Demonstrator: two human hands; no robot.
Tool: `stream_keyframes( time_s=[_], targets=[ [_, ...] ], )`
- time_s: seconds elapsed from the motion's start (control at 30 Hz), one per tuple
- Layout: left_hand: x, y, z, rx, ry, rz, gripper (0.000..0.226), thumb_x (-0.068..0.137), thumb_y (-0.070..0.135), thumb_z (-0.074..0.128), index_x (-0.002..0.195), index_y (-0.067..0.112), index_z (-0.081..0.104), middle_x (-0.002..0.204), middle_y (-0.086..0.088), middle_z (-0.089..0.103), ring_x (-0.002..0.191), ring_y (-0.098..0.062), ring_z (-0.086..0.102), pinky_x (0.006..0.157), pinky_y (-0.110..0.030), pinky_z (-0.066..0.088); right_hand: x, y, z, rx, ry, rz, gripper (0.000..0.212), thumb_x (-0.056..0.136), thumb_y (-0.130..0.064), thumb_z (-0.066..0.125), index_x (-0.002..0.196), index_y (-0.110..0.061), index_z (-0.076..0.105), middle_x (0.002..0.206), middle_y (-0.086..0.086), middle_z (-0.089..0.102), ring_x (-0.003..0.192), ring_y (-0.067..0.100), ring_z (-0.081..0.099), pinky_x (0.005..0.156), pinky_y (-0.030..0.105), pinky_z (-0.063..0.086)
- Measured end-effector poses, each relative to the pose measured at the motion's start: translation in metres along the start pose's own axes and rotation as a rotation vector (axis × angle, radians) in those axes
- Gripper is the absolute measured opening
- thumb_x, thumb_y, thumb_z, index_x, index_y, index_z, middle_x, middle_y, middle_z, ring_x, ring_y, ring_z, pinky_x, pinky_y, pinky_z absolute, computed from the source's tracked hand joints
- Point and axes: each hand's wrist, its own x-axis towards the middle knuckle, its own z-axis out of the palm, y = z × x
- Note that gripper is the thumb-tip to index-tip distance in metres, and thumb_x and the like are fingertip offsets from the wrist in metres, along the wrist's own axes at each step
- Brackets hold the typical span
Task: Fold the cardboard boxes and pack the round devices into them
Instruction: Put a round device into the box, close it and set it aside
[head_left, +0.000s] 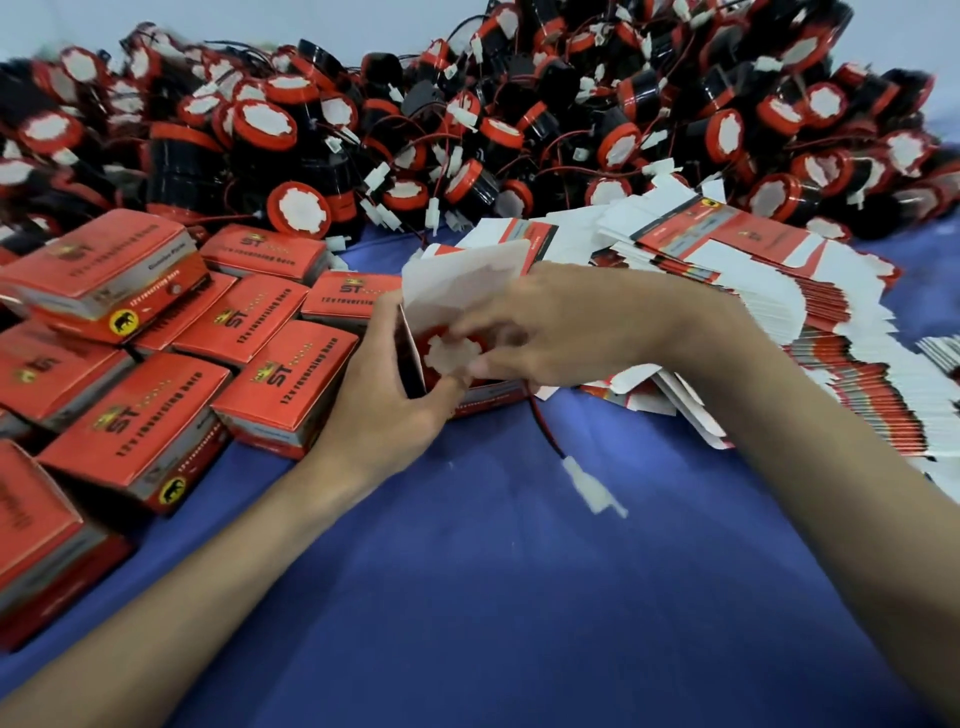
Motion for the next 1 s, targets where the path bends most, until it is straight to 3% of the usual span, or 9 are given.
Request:
stream_keyframes(
  time_s=[0.1, 0.17, 0.33, 0.5, 0.63, 0.73, 0.8, 0.93, 1.0],
  targets=[
    [0.001, 0.001, -0.001, -0.046, -0.010, -0.015, 0.038, 0.087, 0.007, 0.065, 0.119, 0.014, 0.046, 0.112, 0.011, 0.063, 0.106, -0.001, 0.059, 0.087, -0.016, 0.045, 0.000, -0.011, 0.006, -0.094, -0.013, 0.091, 0.043, 0.100, -0.049, 0.035, 0.068, -0.027, 0.051, 0.073, -0.005, 0.049, 0.080, 0.019, 0.047, 0.068, 0.033, 0.034],
    [0.002, 0.002, -0.001, -0.081, -0.021, -0.031, 0.030, 0.085, 0.011, 0.059, 0.109, 0.022, 0.046, 0.103, 0.019, 0.064, 0.098, 0.004, 0.059, 0.082, -0.013, 0.045, 0.000, -0.019, 0.009, -0.114, 0.020, 0.154, 0.043, 0.100, -0.051, 0.032, 0.067, -0.025, 0.041, 0.085, -0.002, 0.043, 0.084, 0.020, 0.041, 0.072, 0.032, 0.032],
    [0.002, -0.002, 0.002, -0.082, -0.019, -0.066, 0.034, 0.082, 0.008, 0.047, 0.108, 0.031, 0.045, 0.099, 0.026, 0.064, 0.099, 0.005, 0.059, 0.081, -0.011, 0.045, -0.008, -0.013, 0.008, -0.140, -0.099, 0.090, 0.033, 0.100, -0.053, 0.033, 0.102, -0.026, 0.053, 0.081, -0.007, 0.033, 0.071, 0.010, 0.034, 0.074, 0.030, 0.029],
    [0.004, -0.002, 0.002, -0.001, 0.007, -0.055, 0.030, 0.082, 0.013, 0.047, 0.105, 0.032, 0.045, 0.098, 0.033, 0.059, 0.099, 0.009, 0.056, 0.080, -0.007, 0.043, -0.017, 0.006, 0.001, -0.121, -0.239, 0.065, 0.071, 0.082, -0.063, 0.059, 0.142, -0.036, 0.033, 0.113, -0.003, 0.032, 0.099, 0.018, 0.050, 0.087, 0.036, 0.046],
    [0.005, -0.002, 0.001, -0.021, 0.029, -0.056, 0.028, 0.082, 0.012, 0.051, 0.102, 0.031, 0.047, 0.093, 0.031, 0.060, 0.094, 0.008, 0.057, 0.077, -0.007, 0.042, -0.020, 0.020, -0.011, 0.225, -0.389, 0.004, 0.092, 0.066, -0.031, 0.087, 0.139, -0.052, 0.036, 0.137, -0.012, 0.023, 0.111, 0.012, 0.052, 0.098, 0.032, 0.049],
    [0.006, -0.003, 0.002, -0.025, 0.030, -0.075, 0.029, 0.080, 0.010, 0.048, 0.102, 0.030, 0.047, 0.093, 0.028, 0.060, 0.094, 0.006, 0.057, 0.077, -0.008, 0.042, -0.023, 0.029, -0.014, 0.402, -0.432, -0.138, 0.080, 0.064, -0.006, 0.087, 0.120, -0.052, 0.053, 0.147, -0.020, 0.014, 0.128, -0.003, 0.041, 0.101, 0.016, 0.042],
    [0.006, -0.003, 0.002, -0.016, 0.036, -0.089, 0.028, 0.080, 0.012, 0.045, 0.100, 0.030, 0.046, 0.092, 0.025, 0.060, 0.091, 0.006, 0.057, 0.077, -0.009, 0.043, -0.024, 0.032, -0.013, 0.382, -0.421, -0.201, 0.068, 0.068, -0.005, 0.085, 0.104, -0.056, 0.058, 0.144, -0.025, 0.016, 0.118, -0.026, 0.032, 0.092, -0.001, 0.035],
    [0.006, -0.003, 0.002, 0.000, 0.054, -0.110, 0.025, 0.079, 0.019, 0.044, 0.104, 0.023, 0.047, 0.102, 0.014, 0.060, 0.097, 0.000, 0.057, 0.083, -0.017, 0.046, -0.022, 0.020, -0.007, 0.116, -0.065, -0.175, 0.013, 0.078, -0.032, 0.076, 0.076, -0.034, 0.064, 0.128, -0.006, 0.046, 0.097, -0.011, 0.045, 0.079, 0.013, 0.039],
    [0.004, -0.002, 0.002, 0.012, 0.055, -0.105, 0.031, 0.080, 0.021, 0.043, 0.111, 0.017, 0.047, 0.107, 0.007, 0.061, 0.101, -0.007, 0.057, 0.087, -0.028, 0.048, -0.019, 0.013, -0.004, 0.122, 0.239, -0.146, 0.026, 0.088, -0.037, 0.061, 0.077, -0.015, 0.069, 0.105, 0.005, 0.057, 0.088, -0.003, 0.050, 0.078, 0.024, 0.042]
  ],
)
